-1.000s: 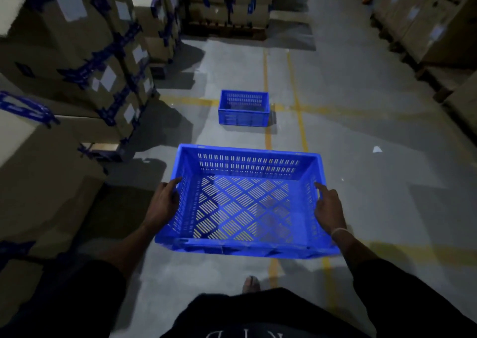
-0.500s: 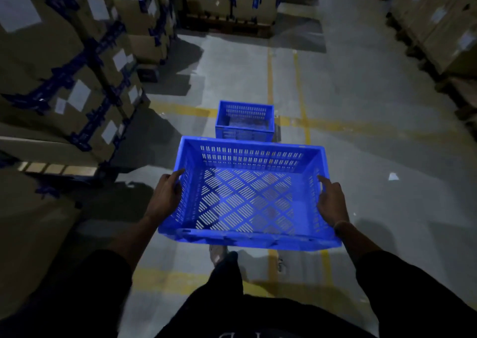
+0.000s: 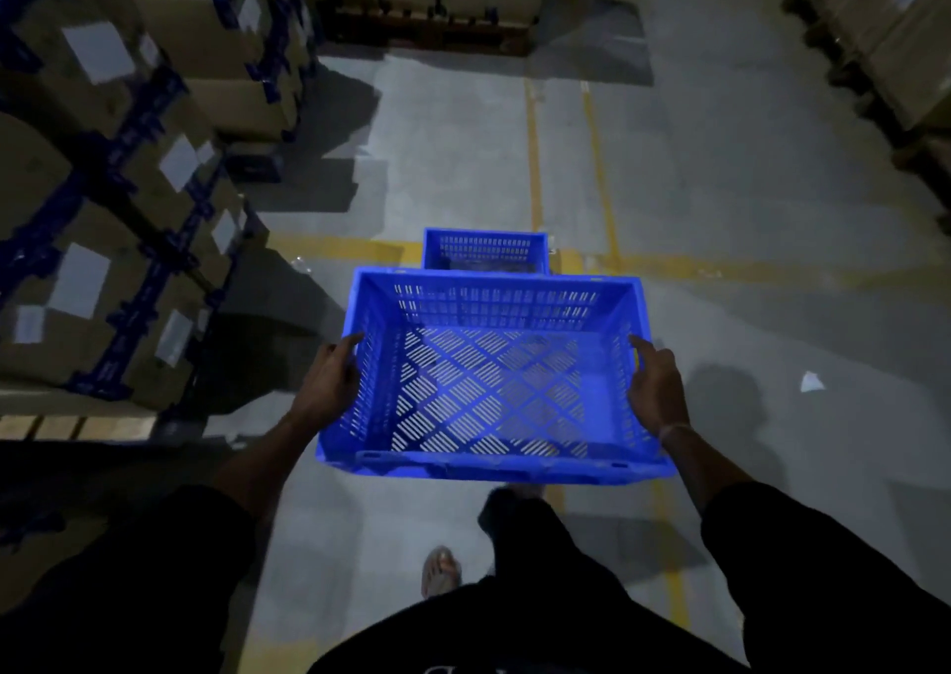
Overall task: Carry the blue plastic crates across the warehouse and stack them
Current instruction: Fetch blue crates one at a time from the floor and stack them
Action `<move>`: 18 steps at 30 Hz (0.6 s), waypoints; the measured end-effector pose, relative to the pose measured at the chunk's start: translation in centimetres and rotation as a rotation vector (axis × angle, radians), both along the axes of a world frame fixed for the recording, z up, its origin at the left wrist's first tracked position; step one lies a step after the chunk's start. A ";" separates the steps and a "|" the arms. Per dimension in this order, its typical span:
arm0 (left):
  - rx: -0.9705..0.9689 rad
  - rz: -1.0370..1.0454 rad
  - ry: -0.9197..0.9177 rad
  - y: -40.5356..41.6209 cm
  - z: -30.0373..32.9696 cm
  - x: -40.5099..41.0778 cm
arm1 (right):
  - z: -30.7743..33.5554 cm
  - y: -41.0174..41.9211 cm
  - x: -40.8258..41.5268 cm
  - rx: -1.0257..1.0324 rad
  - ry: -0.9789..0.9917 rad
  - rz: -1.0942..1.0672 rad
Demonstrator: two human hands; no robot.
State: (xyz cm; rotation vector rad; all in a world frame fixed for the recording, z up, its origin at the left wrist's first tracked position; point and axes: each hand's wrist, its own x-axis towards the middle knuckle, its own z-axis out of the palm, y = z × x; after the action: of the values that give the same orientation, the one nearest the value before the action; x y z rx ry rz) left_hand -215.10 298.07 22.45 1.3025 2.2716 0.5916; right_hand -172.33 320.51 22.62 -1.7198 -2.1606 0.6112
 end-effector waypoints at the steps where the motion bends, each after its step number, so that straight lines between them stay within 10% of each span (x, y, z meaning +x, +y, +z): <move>1: -0.026 -0.001 -0.020 2.0 -0.1 -0.8 | -0.2 2.0 -0.8 -0.014 -0.003 0.003; 18: -0.298 0.006 -0.185 32.8 -3.8 -12.1 | -5.5 34.8 -12.2 -0.406 -0.154 0.136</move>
State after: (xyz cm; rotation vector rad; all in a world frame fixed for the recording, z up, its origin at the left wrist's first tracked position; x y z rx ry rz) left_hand -227.22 330.85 18.64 1.0517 2.1156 0.3429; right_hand -184.52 355.33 17.09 -1.8771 -2.4027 1.0462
